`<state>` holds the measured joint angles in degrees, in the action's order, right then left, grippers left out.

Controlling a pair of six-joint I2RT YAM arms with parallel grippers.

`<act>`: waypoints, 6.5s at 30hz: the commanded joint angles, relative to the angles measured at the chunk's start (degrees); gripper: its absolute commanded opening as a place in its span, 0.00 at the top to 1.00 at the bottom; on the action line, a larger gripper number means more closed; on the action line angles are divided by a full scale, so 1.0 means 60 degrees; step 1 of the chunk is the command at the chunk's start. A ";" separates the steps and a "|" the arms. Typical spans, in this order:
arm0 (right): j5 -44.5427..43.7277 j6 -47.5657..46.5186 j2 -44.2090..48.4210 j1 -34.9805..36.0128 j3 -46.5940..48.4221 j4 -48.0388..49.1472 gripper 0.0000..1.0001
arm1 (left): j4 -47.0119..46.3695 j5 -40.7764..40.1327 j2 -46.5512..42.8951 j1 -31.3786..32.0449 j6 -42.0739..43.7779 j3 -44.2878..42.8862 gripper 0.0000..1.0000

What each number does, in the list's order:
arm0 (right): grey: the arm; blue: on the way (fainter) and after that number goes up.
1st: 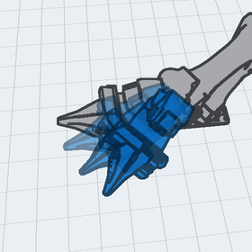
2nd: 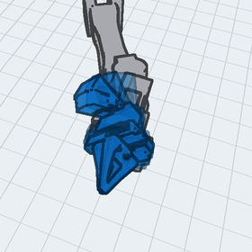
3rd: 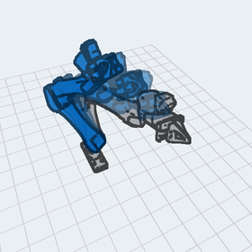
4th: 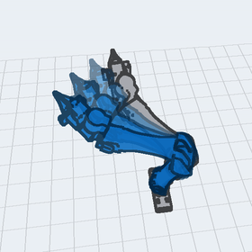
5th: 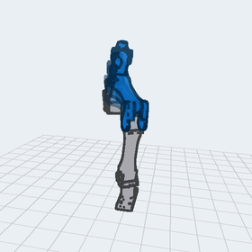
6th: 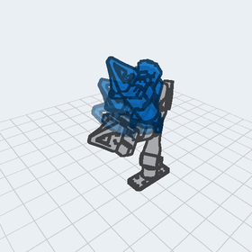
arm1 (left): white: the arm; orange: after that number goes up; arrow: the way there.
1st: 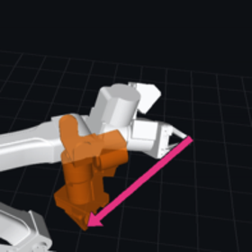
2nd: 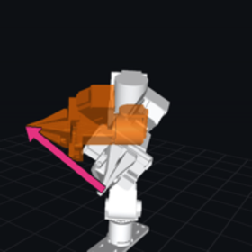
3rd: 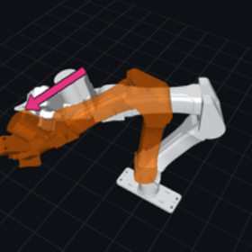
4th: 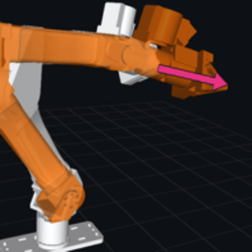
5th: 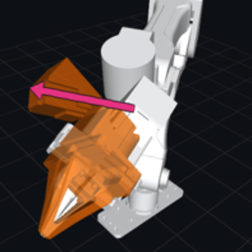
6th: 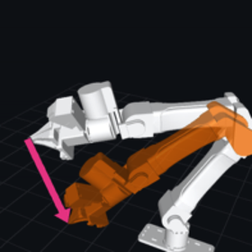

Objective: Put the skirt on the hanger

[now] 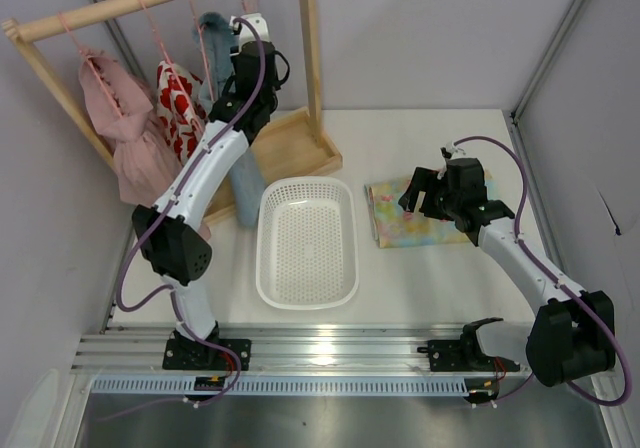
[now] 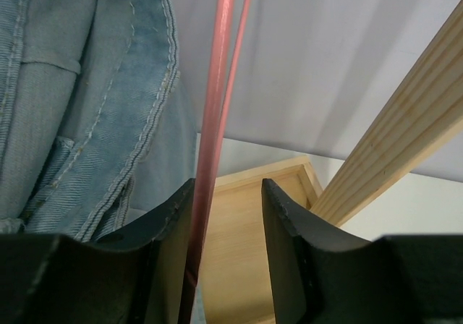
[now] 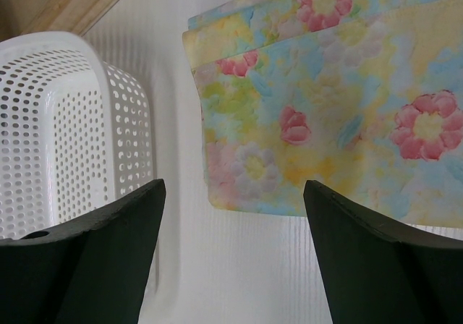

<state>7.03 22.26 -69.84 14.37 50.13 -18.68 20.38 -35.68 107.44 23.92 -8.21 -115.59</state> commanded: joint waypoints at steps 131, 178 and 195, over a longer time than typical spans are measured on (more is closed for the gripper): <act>-0.0909 0.0918 0.1371 -0.0651 -0.0664 -0.0447 0.14 | -0.1199 -0.0011 -0.5136 0.6485 -0.6305 0.7254 1.00; 0.1041 -0.0312 -0.1029 -0.0198 -0.1514 0.2380 0.22 | -0.1763 -0.2577 0.0404 0.6780 -0.8896 0.7488 1.00; 0.0646 -0.1717 -0.3051 0.0505 0.0023 0.2528 0.19 | -0.4463 -0.1583 0.0639 0.6296 -0.7584 0.8674 1.00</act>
<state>13.21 15.73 -87.26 16.67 46.48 -4.80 -2.11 -47.03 110.15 62.43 -56.49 -66.52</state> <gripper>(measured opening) 0.811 0.040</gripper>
